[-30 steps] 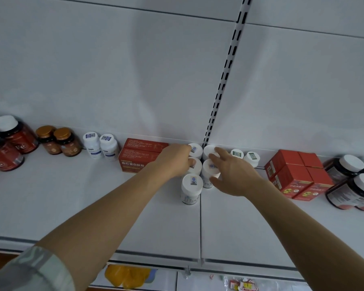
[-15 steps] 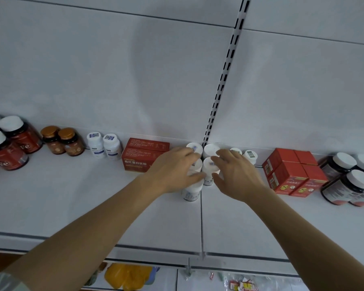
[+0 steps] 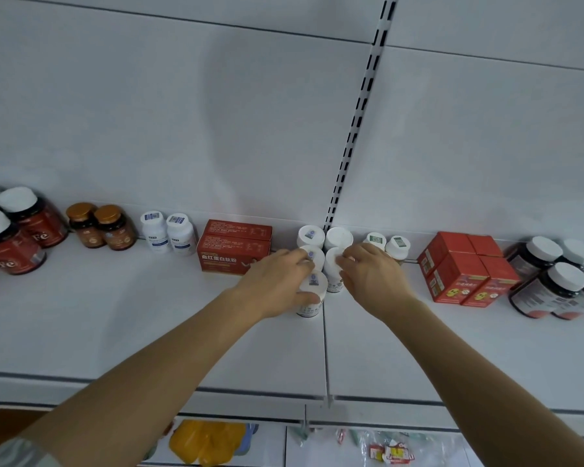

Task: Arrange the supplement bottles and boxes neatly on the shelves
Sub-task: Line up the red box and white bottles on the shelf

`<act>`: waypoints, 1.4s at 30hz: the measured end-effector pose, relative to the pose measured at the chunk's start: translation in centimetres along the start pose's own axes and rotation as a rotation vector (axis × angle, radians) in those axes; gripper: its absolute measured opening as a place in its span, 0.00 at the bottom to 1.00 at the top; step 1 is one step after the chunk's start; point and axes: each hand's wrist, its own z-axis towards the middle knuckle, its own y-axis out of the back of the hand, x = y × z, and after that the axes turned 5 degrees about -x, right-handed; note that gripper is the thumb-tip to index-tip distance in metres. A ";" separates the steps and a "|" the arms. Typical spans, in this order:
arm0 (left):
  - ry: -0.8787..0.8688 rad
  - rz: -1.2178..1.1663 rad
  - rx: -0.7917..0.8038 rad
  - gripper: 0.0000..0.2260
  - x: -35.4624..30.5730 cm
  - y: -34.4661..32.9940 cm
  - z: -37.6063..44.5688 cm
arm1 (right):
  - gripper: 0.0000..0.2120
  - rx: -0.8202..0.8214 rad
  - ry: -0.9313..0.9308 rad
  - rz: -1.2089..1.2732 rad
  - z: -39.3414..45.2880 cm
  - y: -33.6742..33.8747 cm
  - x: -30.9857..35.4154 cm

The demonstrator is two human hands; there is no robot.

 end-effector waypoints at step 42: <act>0.046 0.227 0.019 0.26 -9.4 -3.1 13.5 | 0.09 0.058 0.005 0.013 0.5 -2.3 -13.7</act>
